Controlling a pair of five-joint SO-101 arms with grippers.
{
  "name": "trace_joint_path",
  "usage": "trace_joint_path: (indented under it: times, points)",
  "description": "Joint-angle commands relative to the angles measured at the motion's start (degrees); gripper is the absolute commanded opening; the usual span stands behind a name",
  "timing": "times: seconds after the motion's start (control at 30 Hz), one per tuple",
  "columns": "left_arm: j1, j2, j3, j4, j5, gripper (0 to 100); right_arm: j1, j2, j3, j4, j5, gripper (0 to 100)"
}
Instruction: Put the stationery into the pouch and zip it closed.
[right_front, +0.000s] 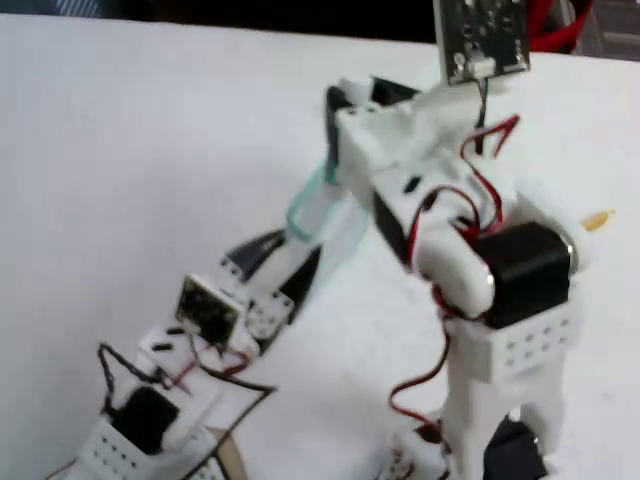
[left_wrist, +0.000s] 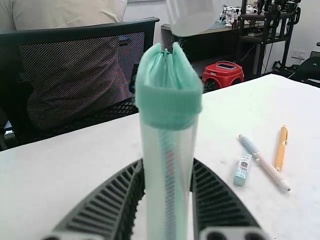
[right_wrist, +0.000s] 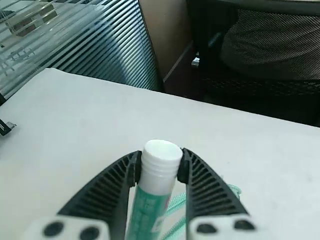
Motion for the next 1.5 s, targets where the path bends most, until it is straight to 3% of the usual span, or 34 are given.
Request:
trace_joint_path:
  times: [0.0,0.37,0.53,0.7,0.93,1.07,1.47]
  points:
    - [-0.7,0.4,0.0,-0.6,-0.7,13,-0.7,0.1,-1.1,-1.1,0.5,1.8]
    - [-0.7,0.4,-0.1,-0.6,-0.7,13,-0.3,0.0,12.1,-11.1,0.5,1.8]
    - [-0.7,0.4,-0.1,-0.6,-0.7,13,-0.3,-0.7,14.2,-11.0,0.5,1.8]
    - [-0.7,0.4,-0.2,-0.7,-0.7,13,-0.7,-8.5,22.1,-12.3,0.4,1.8]
    - [-0.7,0.4,0.2,-2.1,-0.7,13,-0.3,-23.1,42.6,-23.1,0.7,1.8]
    - [-0.7,0.4,0.2,-2.0,-0.7,13,-0.7,-27.1,50.5,-27.3,4.8,1.8]
    - [-0.7,0.4,0.3,-1.9,-0.7,13,-0.7,-28.1,51.9,-26.2,6.2,1.8]
